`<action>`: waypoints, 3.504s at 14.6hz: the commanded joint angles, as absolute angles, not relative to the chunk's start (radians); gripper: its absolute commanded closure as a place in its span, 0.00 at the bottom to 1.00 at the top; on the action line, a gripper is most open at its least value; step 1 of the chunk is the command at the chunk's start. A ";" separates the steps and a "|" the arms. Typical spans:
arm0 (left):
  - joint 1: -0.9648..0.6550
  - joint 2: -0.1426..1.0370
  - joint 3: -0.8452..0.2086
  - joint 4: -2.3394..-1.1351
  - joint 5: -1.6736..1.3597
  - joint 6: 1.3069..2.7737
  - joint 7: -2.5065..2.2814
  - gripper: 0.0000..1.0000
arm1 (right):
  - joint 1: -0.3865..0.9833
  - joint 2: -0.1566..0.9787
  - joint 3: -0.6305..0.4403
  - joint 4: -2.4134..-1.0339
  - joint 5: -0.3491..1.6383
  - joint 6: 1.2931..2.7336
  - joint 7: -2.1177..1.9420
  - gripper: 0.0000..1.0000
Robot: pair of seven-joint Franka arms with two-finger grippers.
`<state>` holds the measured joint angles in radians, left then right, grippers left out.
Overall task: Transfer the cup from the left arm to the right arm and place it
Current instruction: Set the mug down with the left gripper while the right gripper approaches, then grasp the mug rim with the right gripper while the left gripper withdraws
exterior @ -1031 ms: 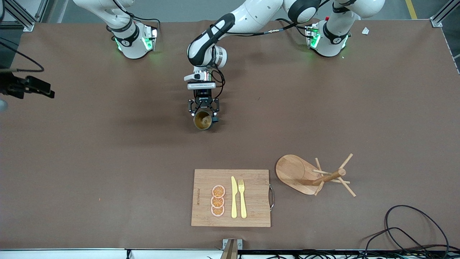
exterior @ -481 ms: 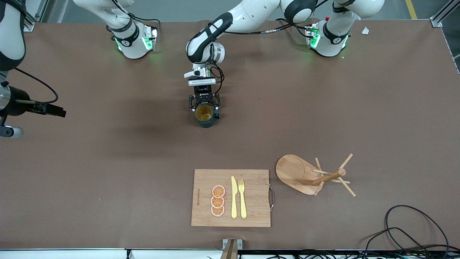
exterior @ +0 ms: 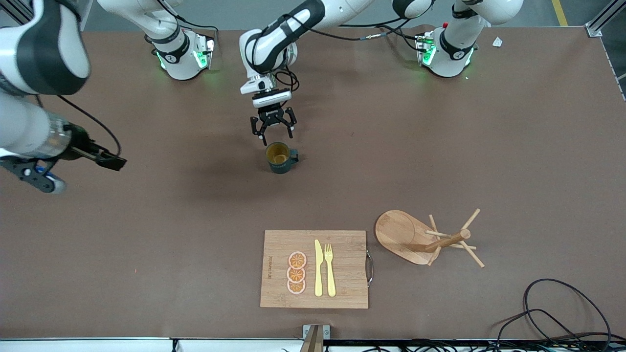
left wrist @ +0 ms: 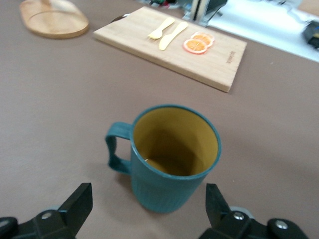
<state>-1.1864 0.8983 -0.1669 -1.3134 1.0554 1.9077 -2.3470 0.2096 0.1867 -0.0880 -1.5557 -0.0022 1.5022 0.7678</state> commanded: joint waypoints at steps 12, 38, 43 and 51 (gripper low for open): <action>-0.748 0.399 -0.170 -1.443 0.479 1.936 -1.331 0.00 | 0.466 0.175 -0.091 -1.796 0.110 1.747 1.449 0.00; -0.090 0.153 0.053 -1.411 0.014 1.551 0.126 0.00 | 0.841 0.376 -0.091 -2.028 0.141 2.284 2.172 0.35; -0.077 0.115 0.101 -1.419 -0.078 1.569 0.103 0.00 | 0.831 0.376 -0.089 -2.023 0.143 2.284 2.172 1.00; -0.086 0.002 0.057 -1.508 -0.063 1.542 0.022 0.00 | 0.778 0.359 -0.092 -2.017 0.141 2.246 1.789 1.00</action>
